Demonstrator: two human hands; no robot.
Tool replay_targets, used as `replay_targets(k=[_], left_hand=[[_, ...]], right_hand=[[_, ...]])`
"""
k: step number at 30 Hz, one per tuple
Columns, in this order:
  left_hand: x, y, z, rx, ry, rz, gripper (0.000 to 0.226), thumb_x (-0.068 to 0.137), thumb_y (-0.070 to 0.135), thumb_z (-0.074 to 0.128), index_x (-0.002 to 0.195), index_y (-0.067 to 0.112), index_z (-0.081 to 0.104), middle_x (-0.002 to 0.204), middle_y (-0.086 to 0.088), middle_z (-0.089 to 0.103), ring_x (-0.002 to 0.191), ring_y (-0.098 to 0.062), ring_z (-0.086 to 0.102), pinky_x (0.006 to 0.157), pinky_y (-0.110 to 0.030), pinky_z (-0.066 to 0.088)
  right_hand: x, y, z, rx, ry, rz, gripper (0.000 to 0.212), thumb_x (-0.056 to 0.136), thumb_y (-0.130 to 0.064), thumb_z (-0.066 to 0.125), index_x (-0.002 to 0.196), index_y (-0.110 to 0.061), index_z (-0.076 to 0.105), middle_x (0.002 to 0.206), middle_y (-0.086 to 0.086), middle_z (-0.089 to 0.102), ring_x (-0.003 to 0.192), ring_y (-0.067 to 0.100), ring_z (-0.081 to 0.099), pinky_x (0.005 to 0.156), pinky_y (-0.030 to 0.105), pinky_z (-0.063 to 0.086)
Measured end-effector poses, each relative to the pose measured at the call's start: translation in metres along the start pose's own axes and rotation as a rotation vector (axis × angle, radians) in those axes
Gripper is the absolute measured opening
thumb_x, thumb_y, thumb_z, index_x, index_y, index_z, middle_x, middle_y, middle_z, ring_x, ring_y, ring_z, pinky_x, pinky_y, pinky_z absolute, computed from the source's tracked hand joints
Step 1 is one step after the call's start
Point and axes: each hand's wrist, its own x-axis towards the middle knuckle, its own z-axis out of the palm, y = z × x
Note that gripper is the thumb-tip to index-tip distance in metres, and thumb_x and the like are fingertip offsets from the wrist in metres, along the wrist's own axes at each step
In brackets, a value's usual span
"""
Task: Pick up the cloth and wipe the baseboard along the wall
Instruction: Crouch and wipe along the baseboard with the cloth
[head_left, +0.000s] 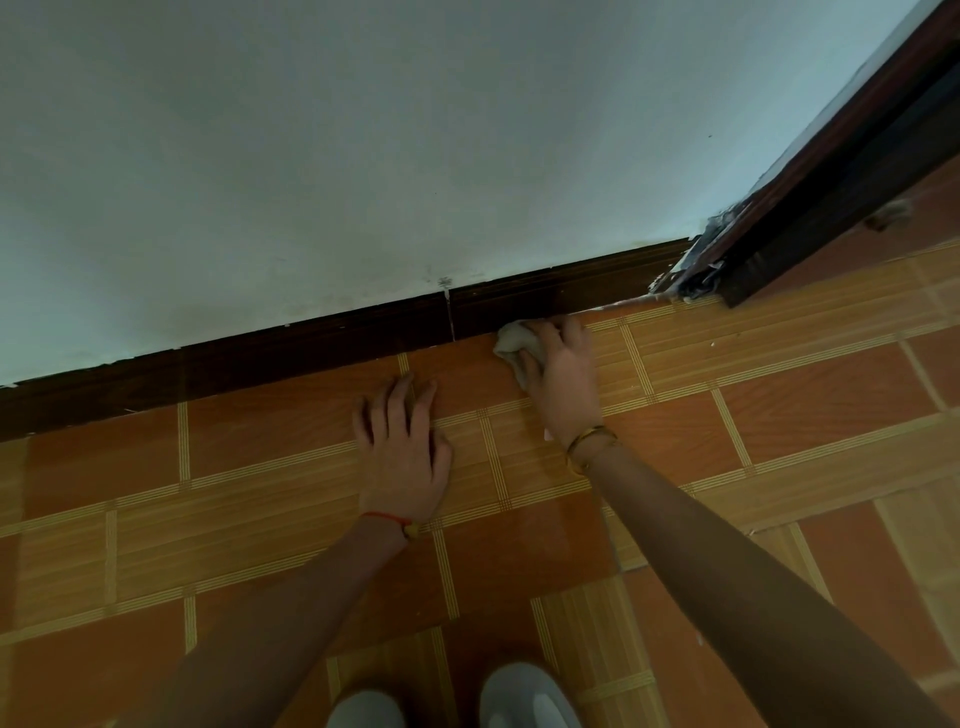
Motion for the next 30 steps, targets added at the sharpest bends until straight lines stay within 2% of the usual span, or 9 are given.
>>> replay_targets(k=[3,5,8,10,14,17,24,27,30], left_hand=[[0.000,-0.001,0.000,-0.001,-0.003,-0.001,0.056,0.095,0.031,0.039,0.146,0.011,0.046,0.152,-0.016,0.041,0.139,-0.037,0.039,0.117,-0.062,0.022],[-0.001,-0.001,0.001,0.002,-0.003,0.001,0.055,0.095,0.031,0.040,0.146,0.011,0.046,0.151,-0.016,0.041,0.140,-0.037,0.038,0.117,-0.062,0.021],[0.000,0.000,0.001,0.004,0.002,-0.001,0.055,0.094,0.030,0.042,0.146,0.011,0.047,0.151,-0.016,0.042,0.140,-0.036,0.038,0.117,-0.061,0.021],[0.000,0.001,0.001,0.009,0.002,0.002,0.055,0.094,0.030,0.042,0.145,0.011,0.047,0.151,-0.016,0.042,0.139,-0.036,0.038,0.117,-0.061,0.021],[0.000,0.001,0.001,0.012,0.009,-0.002,0.055,0.094,0.030,0.041,0.145,0.010,0.047,0.150,-0.017,0.041,0.140,-0.037,0.037,0.118,-0.061,0.019],[0.000,0.001,0.001,0.014,0.015,0.008,0.054,0.093,0.029,0.043,0.144,0.010,0.048,0.151,-0.017,0.041,0.140,-0.037,0.037,0.117,-0.061,0.020],[0.000,0.000,0.001,0.001,0.019,0.002,0.055,0.093,0.030,0.042,0.145,0.011,0.048,0.150,-0.016,0.043,0.138,-0.036,0.039,0.116,-0.061,0.023],[0.000,-0.001,0.002,-0.015,0.024,0.007,0.055,0.093,0.030,0.043,0.145,0.011,0.048,0.150,-0.016,0.044,0.138,-0.036,0.040,0.117,-0.061,0.023],[0.000,-0.002,0.002,-0.049,0.020,0.004,0.056,0.093,0.029,0.042,0.146,0.011,0.047,0.151,-0.015,0.043,0.140,-0.036,0.038,0.117,-0.062,0.021]], right_hand=[[0.006,0.019,-0.022,-0.082,0.082,-0.035,0.028,0.086,-0.018,0.059,0.106,0.001,0.065,0.104,0.023,0.058,0.092,0.038,0.053,0.078,0.043,0.048],[0.012,0.040,-0.038,-0.149,0.169,0.011,0.028,0.084,-0.016,0.064,0.099,0.006,0.065,0.100,0.028,0.060,0.089,0.045,0.056,0.077,0.048,0.049],[0.027,0.075,-0.060,-0.173,0.195,0.308,0.042,0.089,-0.025,0.057,0.118,0.006,0.058,0.120,0.030,0.052,0.106,0.044,0.050,0.091,0.045,0.042],[0.035,0.088,-0.064,-0.149,0.191,0.417,0.043,0.091,-0.022,0.059,0.124,0.005,0.055,0.125,0.029,0.049,0.111,0.042,0.047,0.095,0.043,0.039],[0.027,0.060,-0.040,-0.125,0.143,0.330,0.044,0.091,-0.025,0.059,0.124,0.003,0.054,0.130,0.025,0.047,0.114,0.037,0.048,0.097,0.045,0.046],[0.010,0.030,-0.019,-0.052,0.125,0.249,0.034,0.091,-0.013,0.059,0.122,0.001,0.056,0.124,0.022,0.051,0.111,0.034,0.048,0.092,0.039,0.048],[-0.008,-0.010,0.005,-0.045,-0.075,-0.129,0.035,0.085,-0.010,0.067,0.119,-0.005,0.061,0.112,0.018,0.056,0.103,0.032,0.051,0.088,0.042,0.048],[0.000,0.008,-0.008,-0.083,-0.025,-0.090,0.036,0.083,-0.014,0.070,0.117,-0.005,0.062,0.111,0.018,0.058,0.101,0.032,0.052,0.086,0.041,0.048],[0.011,0.041,-0.029,-0.156,0.052,0.098,0.040,0.084,-0.021,0.071,0.117,-0.002,0.059,0.115,0.021,0.058,0.101,0.035,0.052,0.086,0.042,0.045]])
